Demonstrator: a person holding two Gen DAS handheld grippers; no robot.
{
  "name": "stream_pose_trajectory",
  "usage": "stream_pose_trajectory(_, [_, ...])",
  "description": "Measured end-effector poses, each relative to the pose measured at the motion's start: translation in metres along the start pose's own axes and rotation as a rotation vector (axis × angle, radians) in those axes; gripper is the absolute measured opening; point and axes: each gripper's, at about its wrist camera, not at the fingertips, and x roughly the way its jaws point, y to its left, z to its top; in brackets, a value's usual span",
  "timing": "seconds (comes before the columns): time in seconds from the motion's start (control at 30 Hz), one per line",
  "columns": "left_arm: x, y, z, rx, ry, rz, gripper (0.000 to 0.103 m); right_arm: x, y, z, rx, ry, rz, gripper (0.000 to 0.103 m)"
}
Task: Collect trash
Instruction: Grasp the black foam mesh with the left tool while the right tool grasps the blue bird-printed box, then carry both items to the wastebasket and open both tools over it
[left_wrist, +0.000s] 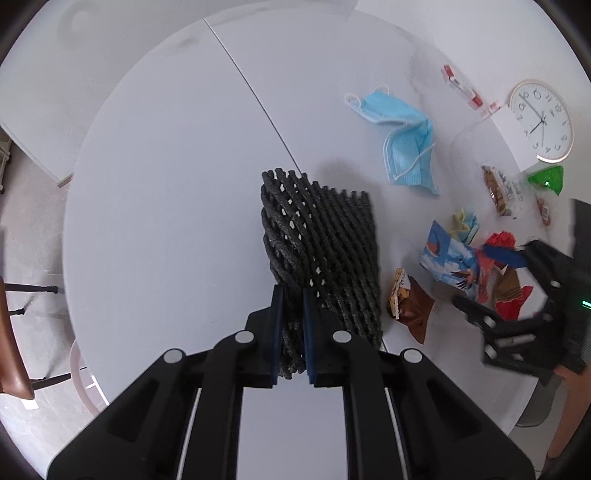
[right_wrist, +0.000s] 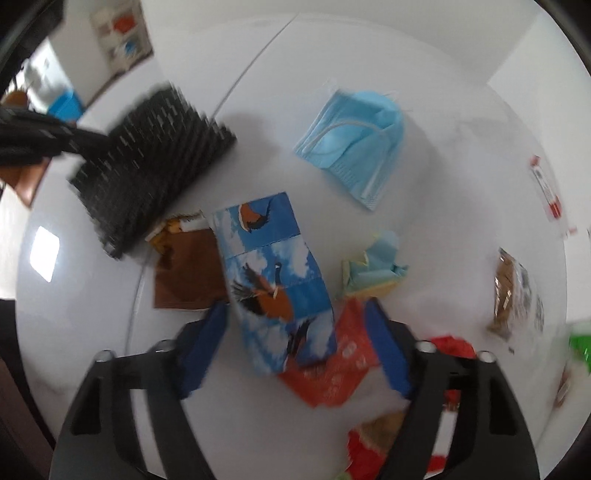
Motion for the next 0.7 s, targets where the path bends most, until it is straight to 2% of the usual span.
stream_pose_trajectory(0.03, [-0.007,0.004,-0.001,-0.008,-0.011,-0.003,0.01,0.003,0.0,0.001,-0.004,0.013,0.012,0.052])
stream_pose_trajectory(0.23, [-0.043,0.028,-0.015,-0.023,-0.066,0.013,0.01,-0.006,-0.001,0.005,0.021,0.003,0.048,0.052])
stream_pose_trajectory(0.43, [-0.084,0.078,-0.045,-0.07,-0.108,0.055,0.01,-0.061,0.009,0.012,0.121,-0.106,0.019,0.052])
stream_pose_trajectory(0.53, [-0.095,0.111,-0.065,-0.088,-0.096,0.096,0.01,-0.098,0.032,0.02,0.166,-0.197,0.047,0.052])
stream_pose_trajectory(0.7, [-0.091,0.174,-0.104,-0.11,-0.034,0.167,0.01,-0.139,0.106,0.036,0.21,-0.316,0.163,0.052])
